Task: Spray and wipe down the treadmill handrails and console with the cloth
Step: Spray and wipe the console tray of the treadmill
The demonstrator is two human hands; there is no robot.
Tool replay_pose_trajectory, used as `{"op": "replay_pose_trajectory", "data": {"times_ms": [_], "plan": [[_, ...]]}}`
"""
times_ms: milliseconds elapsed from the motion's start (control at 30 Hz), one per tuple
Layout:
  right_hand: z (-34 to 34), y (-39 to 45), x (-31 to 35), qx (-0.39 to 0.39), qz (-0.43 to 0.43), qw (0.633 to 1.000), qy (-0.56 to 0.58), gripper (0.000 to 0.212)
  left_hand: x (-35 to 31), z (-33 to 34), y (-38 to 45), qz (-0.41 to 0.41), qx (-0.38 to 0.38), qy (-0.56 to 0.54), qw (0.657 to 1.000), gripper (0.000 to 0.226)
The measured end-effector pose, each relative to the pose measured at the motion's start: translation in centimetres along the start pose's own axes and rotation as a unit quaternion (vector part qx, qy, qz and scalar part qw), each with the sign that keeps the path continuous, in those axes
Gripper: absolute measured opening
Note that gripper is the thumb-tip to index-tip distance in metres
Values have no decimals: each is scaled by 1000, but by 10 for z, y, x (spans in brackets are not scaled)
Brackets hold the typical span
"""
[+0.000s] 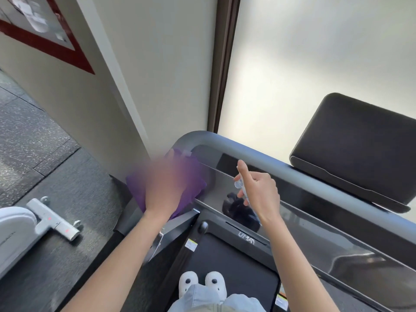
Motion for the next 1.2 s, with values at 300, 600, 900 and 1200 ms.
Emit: {"op": "replay_pose_trajectory", "data": {"times_ms": [300, 600, 900, 1200], "plan": [[42, 15, 34, 41, -20, 998, -32, 69, 41, -11, -15, -119, -62, -190, 973, 70], [101, 33, 72, 103, -26, 990, -90, 80, 42, -13, -26, -161, -50, -172, 971, 76], [111, 35, 70, 76, -26, 991, -106, 64, 40, -13, -25, -157, -82, -155, 972, 79], [74, 21, 38, 22, -12, 999, -25, 75, 41, -12, -26, -152, -84, -156, 972, 79]]}}
Point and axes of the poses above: each hand's wrist, its own y-axis towards the middle knuckle, its own z-axis out of the palm, x = y × z, the point moved 4 cm from there along y, towards the middle knuckle, and after that the axes turned 10 degrees about z, right-handed, at the moved point
